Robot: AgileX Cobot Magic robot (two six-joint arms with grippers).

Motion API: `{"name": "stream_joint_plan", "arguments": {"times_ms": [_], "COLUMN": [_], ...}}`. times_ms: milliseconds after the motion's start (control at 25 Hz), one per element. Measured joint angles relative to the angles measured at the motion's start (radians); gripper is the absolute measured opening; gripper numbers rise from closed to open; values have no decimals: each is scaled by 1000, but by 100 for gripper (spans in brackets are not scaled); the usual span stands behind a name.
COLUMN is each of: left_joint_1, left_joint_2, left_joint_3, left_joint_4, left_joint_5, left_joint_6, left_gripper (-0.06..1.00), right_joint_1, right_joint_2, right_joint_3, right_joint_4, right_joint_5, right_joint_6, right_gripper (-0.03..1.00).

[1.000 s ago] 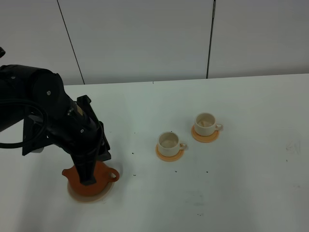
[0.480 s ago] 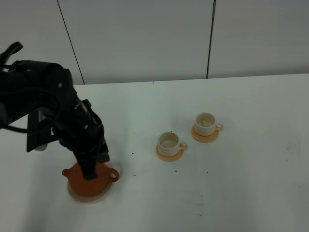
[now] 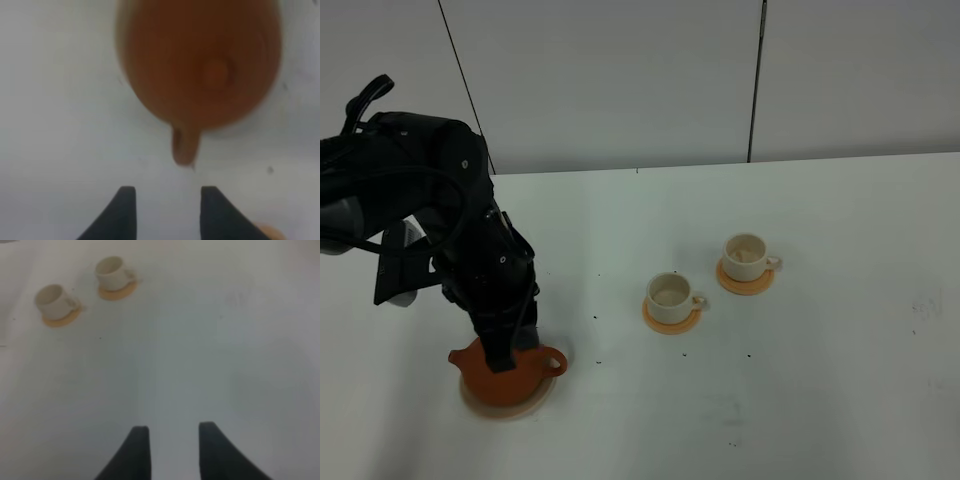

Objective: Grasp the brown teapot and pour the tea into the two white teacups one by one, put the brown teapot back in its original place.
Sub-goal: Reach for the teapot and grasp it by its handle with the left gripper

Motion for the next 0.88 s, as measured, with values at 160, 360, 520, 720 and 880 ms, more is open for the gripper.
{"name": "stream_joint_plan", "arguments": {"times_ms": [160, 360, 520, 720, 880], "left_joint_1": [0, 0, 0, 0, 0], "left_joint_2": [27, 52, 63, 93, 113], "left_joint_3": [0, 0, -1, -5, -20], "left_joint_4": [18, 39, 65, 69, 67], "left_joint_5": [16, 8, 0, -3, -8], "left_joint_6": [0, 0, 0, 0, 0], "left_gripper": [38, 38, 38, 38, 38], "right_joint_1": [0, 0, 0, 0, 0], "right_joint_2": [0, 0, 0, 0, 0], "right_joint_3": [0, 0, 0, 0, 0], "right_joint_4": [1, 2, 2, 4, 4], "right_joint_5": [0, -1, -1, -1, -1], "right_joint_6": [0, 0, 0, 0, 0], "right_gripper": [24, 24, 24, 24, 24]}}
